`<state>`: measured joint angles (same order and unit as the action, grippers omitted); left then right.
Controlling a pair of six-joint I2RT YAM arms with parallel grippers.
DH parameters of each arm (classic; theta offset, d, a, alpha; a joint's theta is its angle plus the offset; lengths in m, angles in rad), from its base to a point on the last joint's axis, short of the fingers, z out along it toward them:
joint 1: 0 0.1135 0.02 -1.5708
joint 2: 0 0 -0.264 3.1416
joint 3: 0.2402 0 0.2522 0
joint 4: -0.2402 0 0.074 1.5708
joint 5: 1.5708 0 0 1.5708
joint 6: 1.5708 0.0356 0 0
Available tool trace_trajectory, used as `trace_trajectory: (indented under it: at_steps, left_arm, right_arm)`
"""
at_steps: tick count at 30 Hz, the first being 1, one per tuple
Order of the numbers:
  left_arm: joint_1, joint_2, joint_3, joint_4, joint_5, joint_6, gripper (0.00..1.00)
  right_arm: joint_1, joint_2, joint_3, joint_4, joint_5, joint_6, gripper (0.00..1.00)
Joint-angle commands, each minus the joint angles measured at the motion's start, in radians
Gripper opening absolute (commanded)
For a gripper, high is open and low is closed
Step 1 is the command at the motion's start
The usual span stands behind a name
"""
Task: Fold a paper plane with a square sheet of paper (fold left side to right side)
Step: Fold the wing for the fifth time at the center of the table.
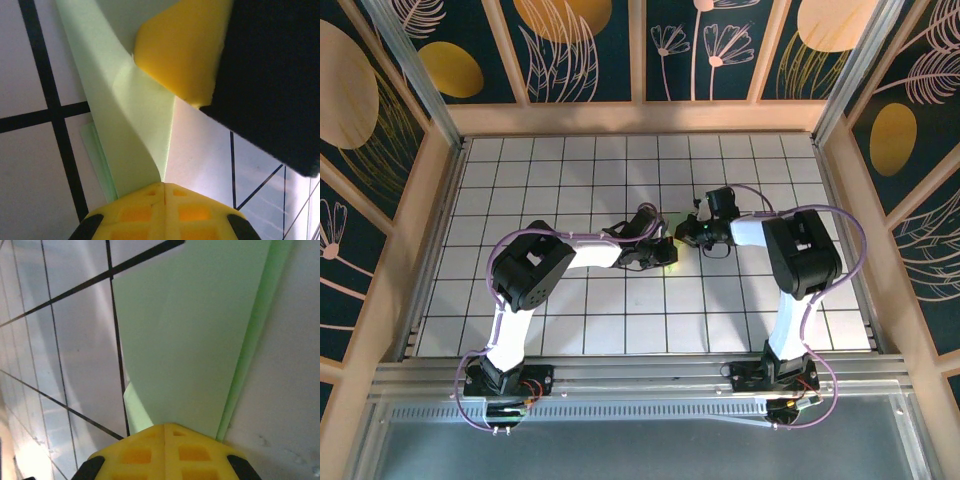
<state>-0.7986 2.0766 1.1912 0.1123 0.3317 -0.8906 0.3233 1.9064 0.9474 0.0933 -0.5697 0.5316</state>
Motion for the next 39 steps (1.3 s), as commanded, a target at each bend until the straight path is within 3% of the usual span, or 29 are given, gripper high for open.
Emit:
trace_trajectory:
  at_steps: [1, 7, 17, 39]
  left_arm:
    - [-0.004, 0.013, -0.022, -0.118, 0.010, 0.007, 0.01]
    - [0.007, -0.053, -0.021, -0.046, 0.081, -0.026, 0.07]
    - [0.006, -0.100, -0.107, 0.055, 0.184, -0.100, 0.06]
    - [0.001, -0.078, -0.048, 0.011, 0.179, -0.068, 0.05]
  right_arm:
    - [0.007, 0.037, -0.009, -0.073, 0.052, -0.027, 0.00]
    - [0.007, 0.047, -0.027, -0.105, 0.077, -0.048, 0.00]
    - [0.008, 0.046, -0.027, -0.105, 0.076, -0.045, 0.00]
    - [0.016, 0.060, -0.029, -0.129, 0.105, -0.056, 0.00]
